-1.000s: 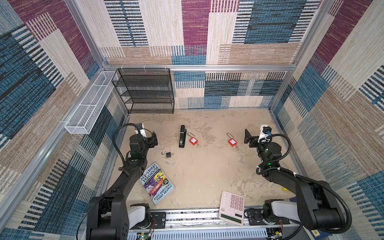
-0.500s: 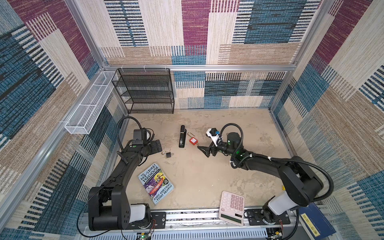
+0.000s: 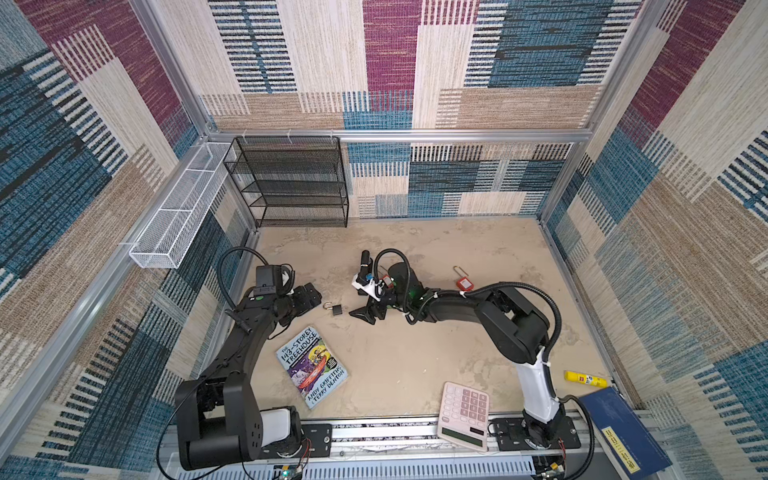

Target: Lock with the key

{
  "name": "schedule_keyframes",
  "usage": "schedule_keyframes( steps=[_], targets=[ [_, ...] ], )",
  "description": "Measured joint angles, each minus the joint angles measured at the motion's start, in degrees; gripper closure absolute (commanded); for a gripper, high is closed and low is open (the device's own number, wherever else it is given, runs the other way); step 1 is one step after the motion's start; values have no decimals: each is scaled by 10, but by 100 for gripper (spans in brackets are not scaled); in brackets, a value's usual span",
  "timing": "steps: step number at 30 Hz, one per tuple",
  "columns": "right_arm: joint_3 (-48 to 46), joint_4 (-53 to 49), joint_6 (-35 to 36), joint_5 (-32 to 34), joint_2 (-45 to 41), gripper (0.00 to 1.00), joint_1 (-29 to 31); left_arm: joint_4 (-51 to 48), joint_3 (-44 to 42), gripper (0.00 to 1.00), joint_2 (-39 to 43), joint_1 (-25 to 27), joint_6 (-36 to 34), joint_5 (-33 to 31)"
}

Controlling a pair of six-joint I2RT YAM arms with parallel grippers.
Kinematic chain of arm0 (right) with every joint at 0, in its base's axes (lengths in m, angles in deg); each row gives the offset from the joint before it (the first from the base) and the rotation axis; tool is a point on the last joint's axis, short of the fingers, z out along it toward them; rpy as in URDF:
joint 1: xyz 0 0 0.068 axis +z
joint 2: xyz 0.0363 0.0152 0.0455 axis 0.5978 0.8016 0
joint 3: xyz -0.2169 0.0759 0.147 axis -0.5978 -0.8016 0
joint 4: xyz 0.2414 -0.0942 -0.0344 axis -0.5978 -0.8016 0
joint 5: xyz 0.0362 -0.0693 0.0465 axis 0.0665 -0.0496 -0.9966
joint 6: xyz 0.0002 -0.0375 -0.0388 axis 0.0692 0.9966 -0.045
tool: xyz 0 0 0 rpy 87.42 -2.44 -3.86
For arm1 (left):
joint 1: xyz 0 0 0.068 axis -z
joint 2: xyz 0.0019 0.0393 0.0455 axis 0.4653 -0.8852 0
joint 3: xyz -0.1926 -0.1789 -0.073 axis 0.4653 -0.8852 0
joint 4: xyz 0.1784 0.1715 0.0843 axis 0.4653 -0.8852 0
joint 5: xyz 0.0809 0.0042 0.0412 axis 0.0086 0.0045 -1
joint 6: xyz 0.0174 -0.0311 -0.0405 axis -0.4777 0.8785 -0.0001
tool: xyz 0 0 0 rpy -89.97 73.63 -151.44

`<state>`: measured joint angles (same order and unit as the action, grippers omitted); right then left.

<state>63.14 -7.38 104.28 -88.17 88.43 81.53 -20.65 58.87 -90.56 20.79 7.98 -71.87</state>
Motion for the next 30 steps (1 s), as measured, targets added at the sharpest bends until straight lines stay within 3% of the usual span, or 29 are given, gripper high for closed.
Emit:
schedule_keyframes(
  steps=[7,15,22,30],
  targets=[
    [95,-70,46,-6,69,28,15,-11,5,12,5,-47,-1,54],
    [236,-188,89,-30,153,29,16,-19,5,16,-8,-54,-3,101],
    [303,-266,97,-30,192,27,16,-21,10,17,-21,-54,-3,149],
    [358,-305,105,-39,221,39,16,-37,26,18,-36,-54,-9,174]
  ],
)
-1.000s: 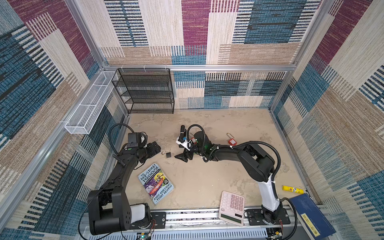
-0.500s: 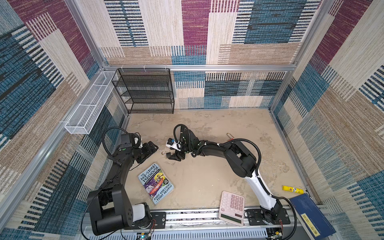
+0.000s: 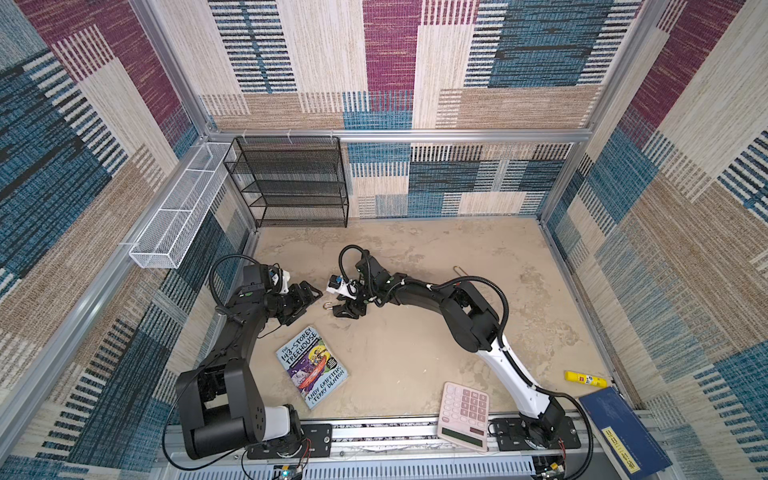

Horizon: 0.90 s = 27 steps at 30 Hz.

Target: Lock with the key

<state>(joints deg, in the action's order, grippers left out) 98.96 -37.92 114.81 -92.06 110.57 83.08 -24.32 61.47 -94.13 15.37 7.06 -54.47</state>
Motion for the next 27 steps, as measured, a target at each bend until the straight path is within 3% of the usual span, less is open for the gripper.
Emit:
schedule_keyframes(
  steps=[12,27],
  targets=[
    [-36,16,20,-9,-16,55,3,-30,7,18,1,-3,-15,2],
    [-52,27,26,40,-28,72,16,-33,7,20,-12,-8,-16,31]
  ],
)
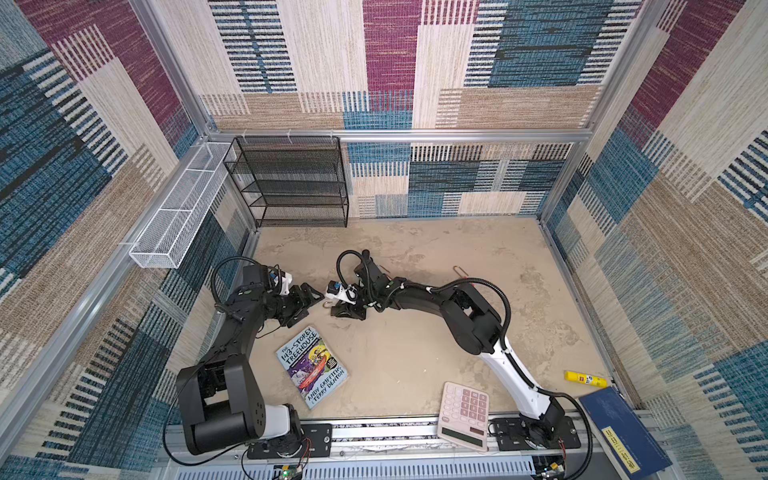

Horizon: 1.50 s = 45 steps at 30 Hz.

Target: Lock with the key

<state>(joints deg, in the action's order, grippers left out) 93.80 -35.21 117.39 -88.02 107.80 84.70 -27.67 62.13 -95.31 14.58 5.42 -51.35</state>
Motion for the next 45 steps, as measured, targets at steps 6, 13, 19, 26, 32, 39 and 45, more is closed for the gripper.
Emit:
schedule_keyframes(
  steps=[6,13,19,26,32,39,45],
  targets=[
    [-61,24,-5,26,-39,74,0,-1,-6,21,19,-3,2,14],
    [-110,37,-37,28,-101,74,-21,0,-14,24,75,1,20,30],
    [-173,74,-66,18,-171,74,-39,23,-43,25,141,13,58,38],
    [-240,92,-84,9,-238,73,-57,100,-73,27,158,59,151,76],
    [-301,121,-97,0,-306,73,-64,157,-65,28,151,121,197,81],
    [-351,138,-105,-2,-382,73,-67,192,-49,34,130,162,227,75],
    [-377,140,-99,0,-429,72,-68,218,-31,43,119,189,241,74]
  ],
)
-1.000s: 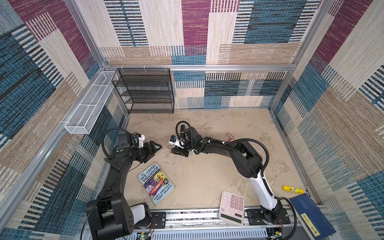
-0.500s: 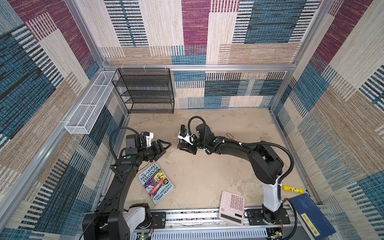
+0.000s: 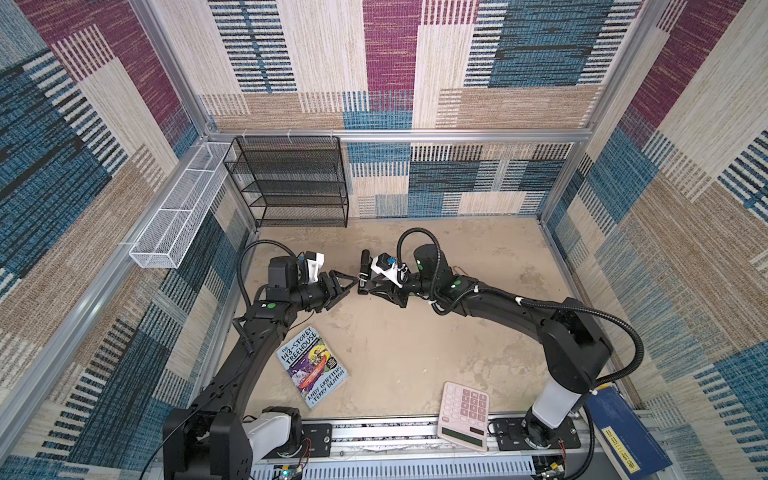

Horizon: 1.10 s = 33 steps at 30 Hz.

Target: Lock with the key

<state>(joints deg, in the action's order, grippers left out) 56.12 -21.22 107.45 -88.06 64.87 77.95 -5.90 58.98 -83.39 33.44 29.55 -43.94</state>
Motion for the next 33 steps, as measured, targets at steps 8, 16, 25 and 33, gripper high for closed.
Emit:
schedule_keyframes(
  steps=[8,16,25,33],
  targets=[
    [-16,2,8,0,-29,72,0,10,31,50,-10,23,0,13],
    [-16,10,8,-6,-50,72,0,13,39,51,-10,29,0,17],
    [5,12,8,-32,-49,73,0,13,46,66,-17,49,0,27],
    [14,5,8,-40,-41,73,0,14,49,87,-23,56,0,31]
  ],
)
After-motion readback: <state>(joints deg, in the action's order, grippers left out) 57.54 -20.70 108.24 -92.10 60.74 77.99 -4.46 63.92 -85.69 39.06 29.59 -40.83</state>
